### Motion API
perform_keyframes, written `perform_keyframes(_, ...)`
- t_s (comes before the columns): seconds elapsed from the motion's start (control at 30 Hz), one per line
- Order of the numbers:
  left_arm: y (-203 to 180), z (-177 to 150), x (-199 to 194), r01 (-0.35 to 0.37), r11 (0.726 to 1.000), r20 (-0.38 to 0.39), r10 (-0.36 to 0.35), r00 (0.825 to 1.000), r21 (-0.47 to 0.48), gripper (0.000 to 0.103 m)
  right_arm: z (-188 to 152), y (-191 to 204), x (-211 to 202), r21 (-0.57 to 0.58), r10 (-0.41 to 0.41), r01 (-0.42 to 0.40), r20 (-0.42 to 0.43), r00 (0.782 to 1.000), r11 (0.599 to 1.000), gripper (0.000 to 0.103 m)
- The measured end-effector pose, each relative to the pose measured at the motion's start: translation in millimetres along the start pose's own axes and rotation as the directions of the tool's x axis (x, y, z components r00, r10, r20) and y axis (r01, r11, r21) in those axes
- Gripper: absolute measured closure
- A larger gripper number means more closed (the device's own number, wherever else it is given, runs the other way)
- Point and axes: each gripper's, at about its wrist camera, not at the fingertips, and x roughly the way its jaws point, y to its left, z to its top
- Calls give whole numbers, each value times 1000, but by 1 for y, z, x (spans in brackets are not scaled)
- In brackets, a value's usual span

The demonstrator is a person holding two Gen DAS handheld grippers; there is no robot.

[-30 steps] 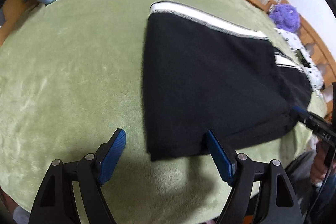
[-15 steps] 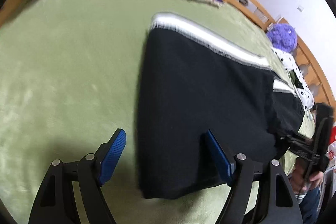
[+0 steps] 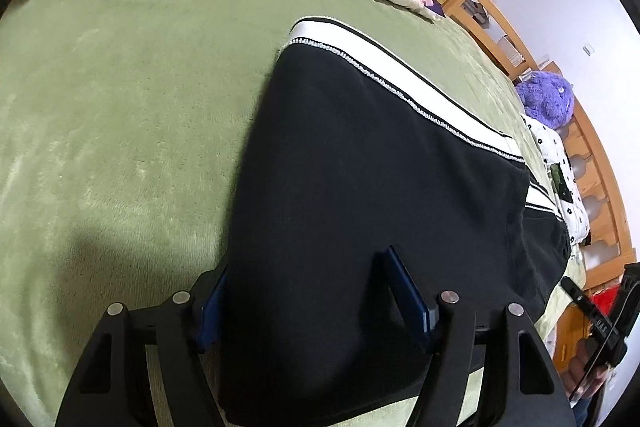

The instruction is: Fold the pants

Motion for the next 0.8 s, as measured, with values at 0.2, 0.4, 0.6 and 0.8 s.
perform_keyframes(0.2,-10,4,-15,-34,998,66,30,997,57,86,-11,-63,-23,157,-25,19,36,999,987,50)
perform_keyframes(0.4,-75,27,-60,-210,960,128,189,974,184,88,-9,-84,-36,193,-2,-11,71,997,981,50)
perform_keyframes(0.6,-198,34,-107,-335,868,248,256,934,367,88,2,-94,-54,164,-6,-13,112,994,986,50)
perform_keyframes(0.8,-361,29,-113,-269,795,265,142,954,544,88,1,-141,-85,220,-59,33,112,992,975,50)
